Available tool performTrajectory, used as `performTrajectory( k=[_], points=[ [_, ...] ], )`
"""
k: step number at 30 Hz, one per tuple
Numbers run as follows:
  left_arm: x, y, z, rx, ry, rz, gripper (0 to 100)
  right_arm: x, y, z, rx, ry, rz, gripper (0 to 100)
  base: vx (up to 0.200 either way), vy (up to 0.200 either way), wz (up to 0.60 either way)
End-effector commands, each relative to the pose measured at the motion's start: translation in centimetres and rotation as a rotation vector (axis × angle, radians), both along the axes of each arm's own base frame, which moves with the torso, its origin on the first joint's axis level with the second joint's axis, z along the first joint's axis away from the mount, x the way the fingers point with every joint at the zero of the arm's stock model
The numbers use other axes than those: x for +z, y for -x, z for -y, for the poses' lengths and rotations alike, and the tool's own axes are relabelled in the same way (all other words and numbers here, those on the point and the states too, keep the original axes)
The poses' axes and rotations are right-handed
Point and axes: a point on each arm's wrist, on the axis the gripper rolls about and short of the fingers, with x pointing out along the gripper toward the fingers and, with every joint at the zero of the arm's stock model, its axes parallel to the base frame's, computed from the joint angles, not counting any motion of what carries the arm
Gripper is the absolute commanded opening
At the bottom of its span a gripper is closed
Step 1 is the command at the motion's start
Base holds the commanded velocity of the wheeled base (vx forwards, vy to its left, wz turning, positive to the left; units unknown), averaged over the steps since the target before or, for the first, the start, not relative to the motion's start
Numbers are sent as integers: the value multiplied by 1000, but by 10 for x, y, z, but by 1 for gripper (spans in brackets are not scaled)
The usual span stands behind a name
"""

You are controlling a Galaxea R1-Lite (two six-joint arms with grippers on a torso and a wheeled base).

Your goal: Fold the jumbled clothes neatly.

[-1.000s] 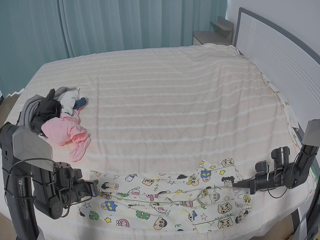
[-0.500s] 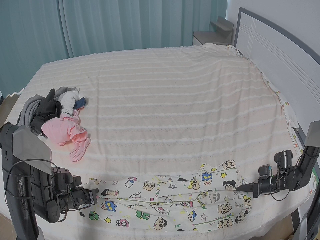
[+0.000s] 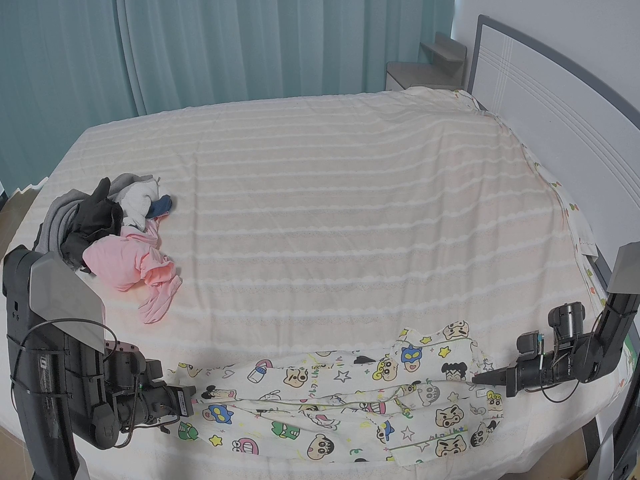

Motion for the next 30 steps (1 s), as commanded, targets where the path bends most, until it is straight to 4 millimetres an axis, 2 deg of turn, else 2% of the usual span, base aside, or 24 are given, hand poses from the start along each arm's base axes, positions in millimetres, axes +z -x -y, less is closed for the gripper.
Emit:
performTrajectory(
  k=[1, 3, 4, 21, 26, 29, 30],
  points=[
    [-1, -1, 0, 0, 2, 8, 0, 0, -5, 1, -9, -2, 9, 0, 0, 0, 0],
    [-1, -2, 0, 0, 2, 9, 0, 1, -3, 2, -14, 1, 8, 0, 0, 0, 0],
    [-1, -2, 0, 0, 2, 9, 0, 1, -3, 2, -15, 2, 8, 100, 0, 0, 0],
    [-3, -4, 1, -2, 1, 10, 0, 15, -19, 0, -19, -16, 126, 100, 0, 0, 0],
    [-3, -4, 2, -4, 0, 11, 0, 16, -34, -5, -7, -18, 160, 100, 0, 0, 0],
    [-3, -3, 2, -6, 0, 8, 0, 18, -42, -12, -1, -34, 160, 100, 0, 0, 0],
    [-4, -3, 2, -6, 0, 8, 0, 19, -45, -20, 7, -48, 153, 100, 0, 0, 0]
  ],
)
